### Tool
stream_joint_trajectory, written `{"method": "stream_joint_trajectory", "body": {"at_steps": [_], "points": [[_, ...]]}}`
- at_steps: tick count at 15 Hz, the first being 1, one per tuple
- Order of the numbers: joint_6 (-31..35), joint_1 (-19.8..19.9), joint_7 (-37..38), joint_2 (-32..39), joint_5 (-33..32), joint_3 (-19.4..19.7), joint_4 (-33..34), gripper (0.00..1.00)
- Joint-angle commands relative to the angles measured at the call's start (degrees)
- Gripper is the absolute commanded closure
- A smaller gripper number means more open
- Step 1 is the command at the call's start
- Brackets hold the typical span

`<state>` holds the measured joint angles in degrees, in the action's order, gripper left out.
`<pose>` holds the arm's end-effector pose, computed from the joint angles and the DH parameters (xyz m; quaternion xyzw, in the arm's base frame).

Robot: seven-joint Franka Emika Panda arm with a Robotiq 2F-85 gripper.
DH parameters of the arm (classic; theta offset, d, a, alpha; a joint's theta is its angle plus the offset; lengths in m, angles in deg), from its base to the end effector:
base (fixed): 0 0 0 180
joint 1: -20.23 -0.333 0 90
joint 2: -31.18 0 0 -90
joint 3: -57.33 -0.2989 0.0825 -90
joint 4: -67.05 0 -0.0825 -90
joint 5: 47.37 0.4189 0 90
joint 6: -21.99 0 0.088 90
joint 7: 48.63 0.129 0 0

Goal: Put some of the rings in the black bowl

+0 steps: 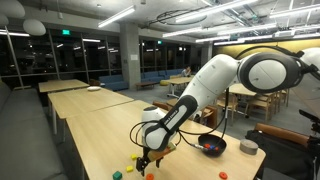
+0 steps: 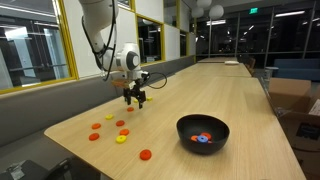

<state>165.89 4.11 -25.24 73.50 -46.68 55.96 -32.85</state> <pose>0.6447 0.2029 0.0917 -0.9981 0.0595 -0.0097 0.0160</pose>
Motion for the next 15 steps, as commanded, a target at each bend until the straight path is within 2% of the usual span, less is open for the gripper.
{"method": "stream_joint_trajectory", "body": {"at_steps": [1,15], "points": [[2.4,-1.1,0.5,0.3,-0.1,0.6,-0.2,0.00],[2.7,-2.0,0.6,-0.7,-0.1,0.6,-2.6,0.00]]}}
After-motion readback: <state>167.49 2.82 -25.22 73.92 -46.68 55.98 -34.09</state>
